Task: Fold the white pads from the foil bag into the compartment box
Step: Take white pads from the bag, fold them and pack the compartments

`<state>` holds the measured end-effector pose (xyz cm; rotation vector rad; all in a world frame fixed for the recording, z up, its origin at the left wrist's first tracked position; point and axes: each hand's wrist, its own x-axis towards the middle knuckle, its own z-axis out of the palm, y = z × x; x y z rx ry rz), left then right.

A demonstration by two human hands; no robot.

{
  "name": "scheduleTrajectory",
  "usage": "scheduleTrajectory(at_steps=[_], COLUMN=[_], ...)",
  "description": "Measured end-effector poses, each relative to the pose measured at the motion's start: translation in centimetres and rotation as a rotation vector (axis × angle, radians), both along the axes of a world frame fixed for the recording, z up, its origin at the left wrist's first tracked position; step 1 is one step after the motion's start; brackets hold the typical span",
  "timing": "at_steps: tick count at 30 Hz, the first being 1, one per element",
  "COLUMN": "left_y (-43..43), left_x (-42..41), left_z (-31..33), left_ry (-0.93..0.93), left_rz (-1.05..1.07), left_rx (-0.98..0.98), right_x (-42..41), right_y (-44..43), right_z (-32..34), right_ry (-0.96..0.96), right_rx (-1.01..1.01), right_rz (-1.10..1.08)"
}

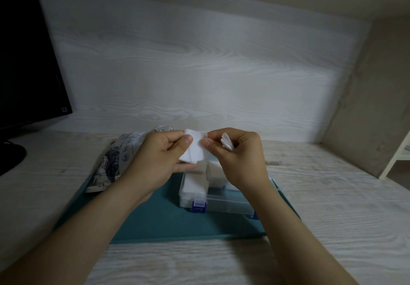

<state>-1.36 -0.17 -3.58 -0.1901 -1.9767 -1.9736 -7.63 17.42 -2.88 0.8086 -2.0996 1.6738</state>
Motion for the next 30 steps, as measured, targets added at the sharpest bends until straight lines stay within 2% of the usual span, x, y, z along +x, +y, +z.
scheduleTrajectory(at_steps=[5, 13, 19, 26, 30], left_y=[0.0, 0.1, 0.3, 0.8, 0.8], left_x=[0.2, 0.2, 0.1, 0.3, 0.5], left_z=[0.1, 0.2, 0.3, 0.8, 0.8], left_ry=[-0.010, -0.046, -0.101, -0.157, -0.135], left_rz=[-0.015, -0.033, -0.042, -0.123, -0.146], left_rx=[-0.011, -0.019, 0.065, 0.227, 0.135], right_x=[0.2, 0.3, 0.8, 1.2, 1.5], right_y=[0.0, 0.2, 0.5, 0.2, 0.1], right_z=[0.0, 0.3, 0.4, 0.4, 0.6], right_ry=[-0.017, -0.169, -0.406, -0.330, -0.310], right_rx=[0.026, -0.044, -0.108, -0.153, -0.149], right_rz=[-0.019, 0.043, 0.196, 0.152, 0.136])
